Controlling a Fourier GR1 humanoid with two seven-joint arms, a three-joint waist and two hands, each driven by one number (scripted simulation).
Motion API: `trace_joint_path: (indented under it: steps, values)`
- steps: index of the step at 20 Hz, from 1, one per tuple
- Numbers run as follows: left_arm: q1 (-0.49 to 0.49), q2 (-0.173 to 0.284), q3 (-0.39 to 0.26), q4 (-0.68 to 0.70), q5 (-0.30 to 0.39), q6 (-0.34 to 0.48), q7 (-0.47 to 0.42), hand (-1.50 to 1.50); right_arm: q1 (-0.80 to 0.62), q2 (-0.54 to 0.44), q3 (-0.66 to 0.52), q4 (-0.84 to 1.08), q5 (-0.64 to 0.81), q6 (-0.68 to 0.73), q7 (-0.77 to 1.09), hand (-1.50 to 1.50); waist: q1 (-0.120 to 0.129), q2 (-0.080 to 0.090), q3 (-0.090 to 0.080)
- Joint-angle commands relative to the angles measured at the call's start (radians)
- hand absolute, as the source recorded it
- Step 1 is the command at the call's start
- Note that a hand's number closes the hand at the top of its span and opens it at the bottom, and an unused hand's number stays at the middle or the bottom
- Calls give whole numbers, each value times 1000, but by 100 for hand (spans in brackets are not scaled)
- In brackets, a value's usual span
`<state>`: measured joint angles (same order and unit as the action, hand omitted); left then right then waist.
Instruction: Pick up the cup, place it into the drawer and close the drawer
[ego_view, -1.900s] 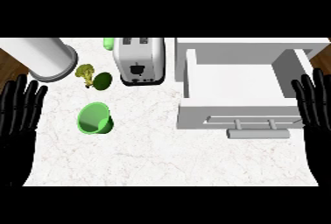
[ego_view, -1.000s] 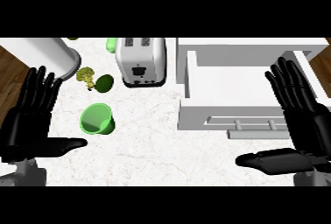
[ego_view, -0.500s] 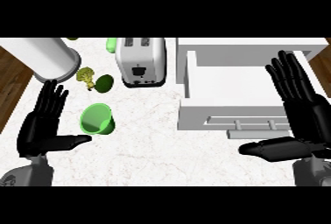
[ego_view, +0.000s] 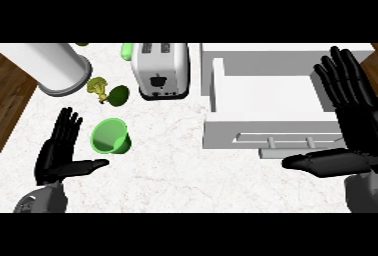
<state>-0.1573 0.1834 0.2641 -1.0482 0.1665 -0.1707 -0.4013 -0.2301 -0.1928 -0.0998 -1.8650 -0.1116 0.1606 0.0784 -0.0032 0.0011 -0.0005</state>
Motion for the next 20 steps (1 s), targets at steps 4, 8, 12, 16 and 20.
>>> trace_joint_path:
  steps: [4, 8, 12, 16, 20]
  values:
    - [-162, 53, 50, 447, -58, -18, -262, -150, -12, 9, 6, -31, 1, -2, 17, -150, -11, 3, -1]
    - [-173, 78, 44, 537, -75, -27, -328, -150, -77, -7, -28, 7, -13, -16, 69, -150, -2, 1, 0]
    - [-244, 89, 73, 778, -103, -42, -507, -150, -65, -8, -26, 15, -16, 5, 32, -150, -20, 9, -3]
    - [-289, 80, 71, 833, -113, -10, -568, -150, 19, 39, 37, -60, 33, -15, 26, -150, -15, 5, -2]
    - [-315, 73, 76, 890, -122, -18, -608, -150, -84, 4, -3, -7, -18, 4, 72, -150, -25, 11, -4]
